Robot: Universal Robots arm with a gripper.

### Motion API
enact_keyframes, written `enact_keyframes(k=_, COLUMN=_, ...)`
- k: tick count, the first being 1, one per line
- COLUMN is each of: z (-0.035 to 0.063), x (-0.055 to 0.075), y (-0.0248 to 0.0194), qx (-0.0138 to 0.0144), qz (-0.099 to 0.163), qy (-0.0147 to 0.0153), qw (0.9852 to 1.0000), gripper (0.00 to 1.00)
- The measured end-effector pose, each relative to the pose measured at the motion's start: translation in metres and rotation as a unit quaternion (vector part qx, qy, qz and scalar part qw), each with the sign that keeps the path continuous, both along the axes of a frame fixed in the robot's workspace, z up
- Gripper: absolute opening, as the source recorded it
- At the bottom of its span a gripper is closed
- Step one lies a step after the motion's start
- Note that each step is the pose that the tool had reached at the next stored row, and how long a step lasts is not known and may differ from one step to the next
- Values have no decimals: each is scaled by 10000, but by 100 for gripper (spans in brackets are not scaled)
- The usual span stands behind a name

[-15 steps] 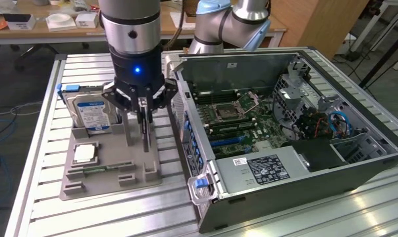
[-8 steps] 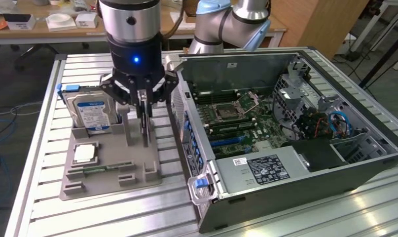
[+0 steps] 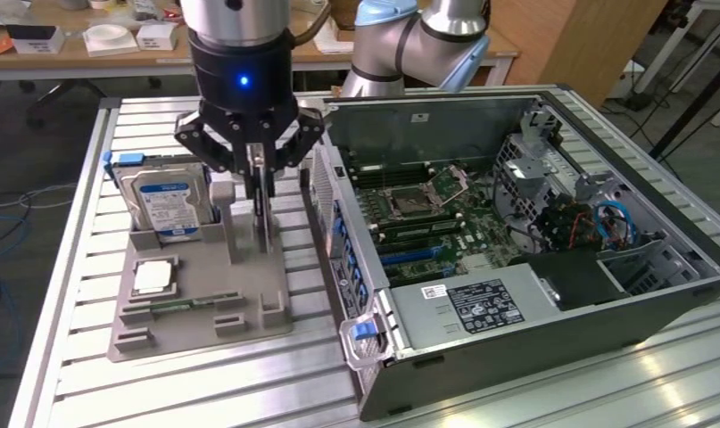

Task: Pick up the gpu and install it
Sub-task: 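Pick up the gpu and move the gpu toward the slot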

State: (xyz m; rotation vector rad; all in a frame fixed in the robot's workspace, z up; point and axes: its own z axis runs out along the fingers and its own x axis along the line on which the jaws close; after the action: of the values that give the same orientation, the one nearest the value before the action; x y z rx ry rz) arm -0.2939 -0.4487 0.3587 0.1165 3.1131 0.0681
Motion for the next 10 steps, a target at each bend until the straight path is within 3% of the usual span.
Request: enact_keyframes(k=10, z=300, x=0, y=1, qx=-9, qz=0, qy=0, qw=10000, gripper=26)
